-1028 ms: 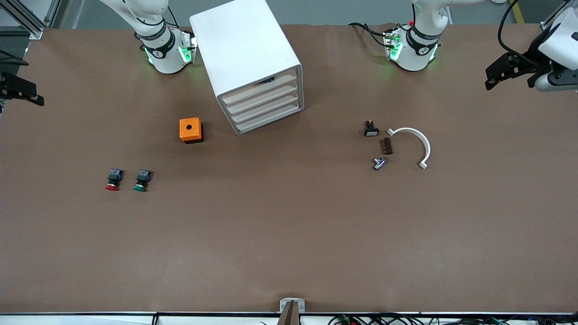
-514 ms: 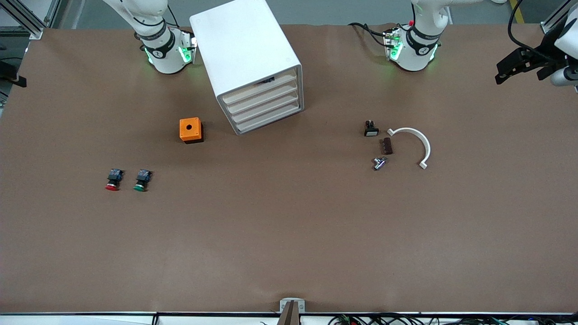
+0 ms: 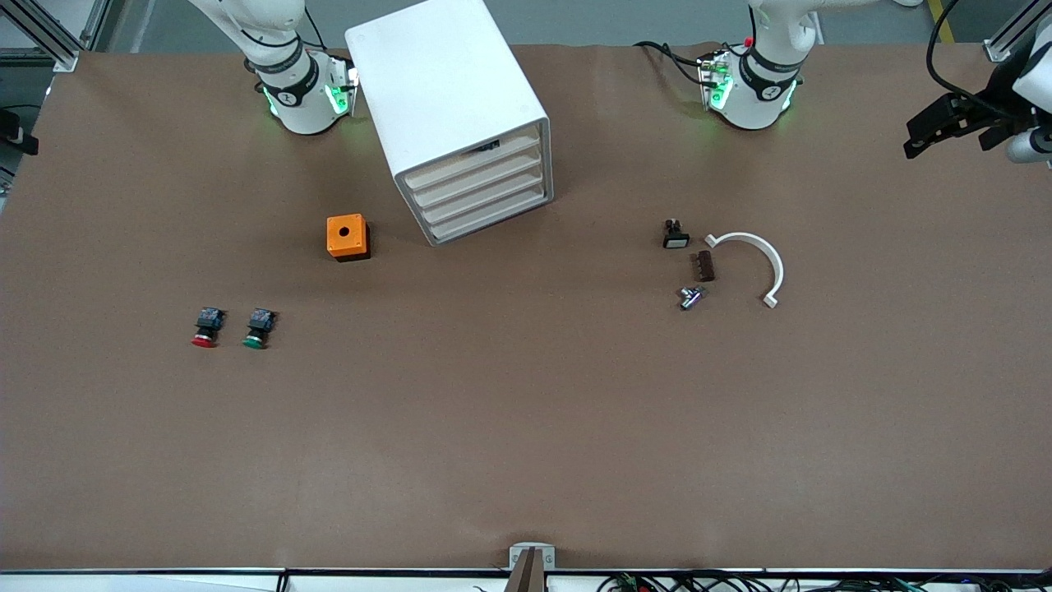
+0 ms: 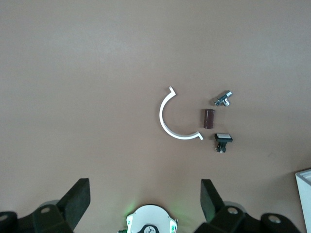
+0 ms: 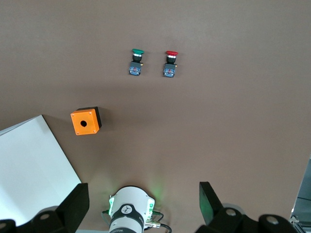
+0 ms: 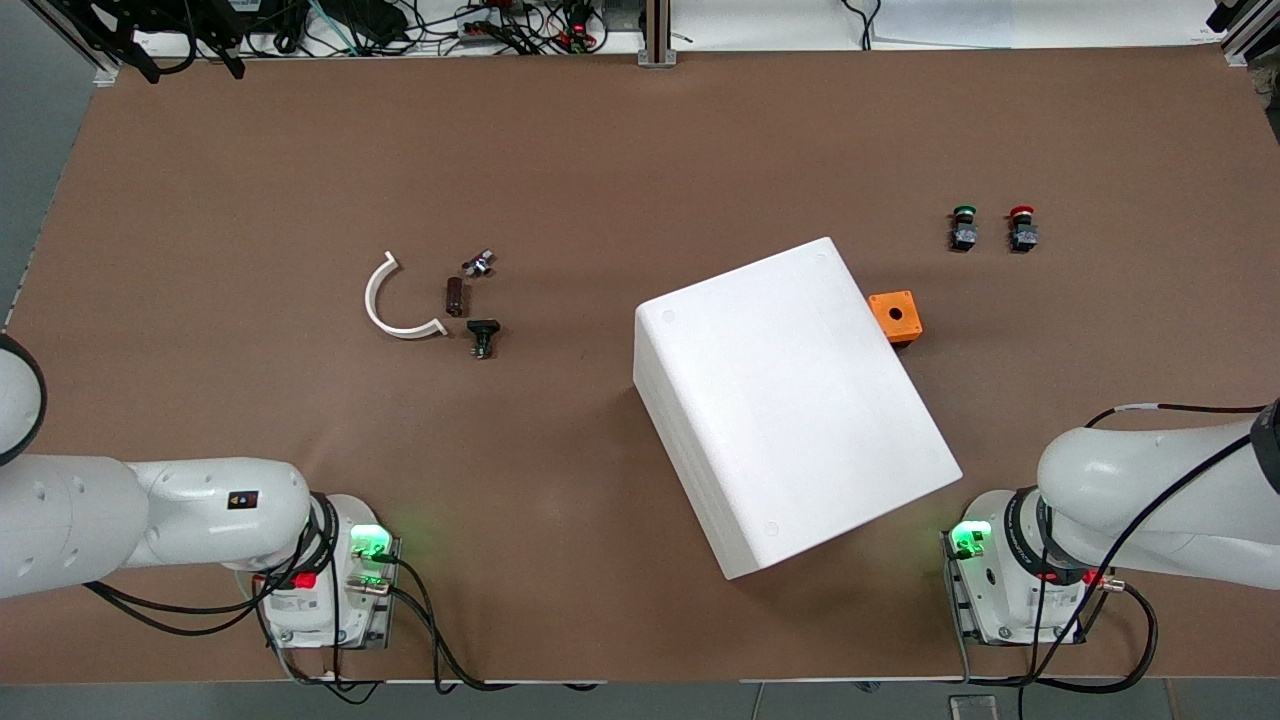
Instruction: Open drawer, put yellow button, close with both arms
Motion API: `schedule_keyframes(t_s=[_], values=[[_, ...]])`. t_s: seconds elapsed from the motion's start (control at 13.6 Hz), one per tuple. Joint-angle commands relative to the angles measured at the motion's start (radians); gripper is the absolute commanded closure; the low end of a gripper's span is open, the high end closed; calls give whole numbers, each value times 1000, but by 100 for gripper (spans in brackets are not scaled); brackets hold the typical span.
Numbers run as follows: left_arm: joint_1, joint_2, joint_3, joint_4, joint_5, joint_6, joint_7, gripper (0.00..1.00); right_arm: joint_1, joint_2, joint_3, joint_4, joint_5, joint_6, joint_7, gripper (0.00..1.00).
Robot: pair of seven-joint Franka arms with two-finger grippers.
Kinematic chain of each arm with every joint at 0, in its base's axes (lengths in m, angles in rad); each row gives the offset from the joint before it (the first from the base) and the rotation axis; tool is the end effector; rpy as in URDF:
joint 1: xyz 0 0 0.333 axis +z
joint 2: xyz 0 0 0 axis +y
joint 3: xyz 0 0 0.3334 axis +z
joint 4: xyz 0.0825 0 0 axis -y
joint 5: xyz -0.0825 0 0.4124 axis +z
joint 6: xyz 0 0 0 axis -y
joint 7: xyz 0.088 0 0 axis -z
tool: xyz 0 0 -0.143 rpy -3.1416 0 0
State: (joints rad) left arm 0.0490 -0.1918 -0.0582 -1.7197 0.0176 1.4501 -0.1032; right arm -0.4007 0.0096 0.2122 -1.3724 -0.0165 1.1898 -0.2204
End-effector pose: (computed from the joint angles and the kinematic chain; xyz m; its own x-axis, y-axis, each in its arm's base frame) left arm 0.5026 -0.0047 0.6266 0.9924 0.0979 -0.0746 0.0954 -0.9948 -0.0365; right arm 0.5242 -0.1035 0.6670 0.9815 0.0296 -0.1893 0.0248 -0.9993 -0.0279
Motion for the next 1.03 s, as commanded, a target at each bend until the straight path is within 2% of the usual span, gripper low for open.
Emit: schedule_keyframes(t_s=[0.0, 0.29, 0.51, 0.73, 0.95], values=[[14, 9, -3, -11, 5, 36, 16, 0, 46, -68, 7, -99, 9, 43, 52, 0], [32, 14, -3, -11, 4, 81, 16, 0, 69, -51, 6, -132, 7, 135, 72, 0], [34, 25, -3, -6, 4, 85, 17, 0, 111, -34, -31, -122, 0, 189, 79, 0], [34, 26, -3, -6, 4, 85, 17, 0, 138, -40, -34, -97, 1, 189, 87, 0], [34, 26, -2, -6, 4, 85, 16, 0, 170, -40, -97, -91, 45, 147, 217, 0]])
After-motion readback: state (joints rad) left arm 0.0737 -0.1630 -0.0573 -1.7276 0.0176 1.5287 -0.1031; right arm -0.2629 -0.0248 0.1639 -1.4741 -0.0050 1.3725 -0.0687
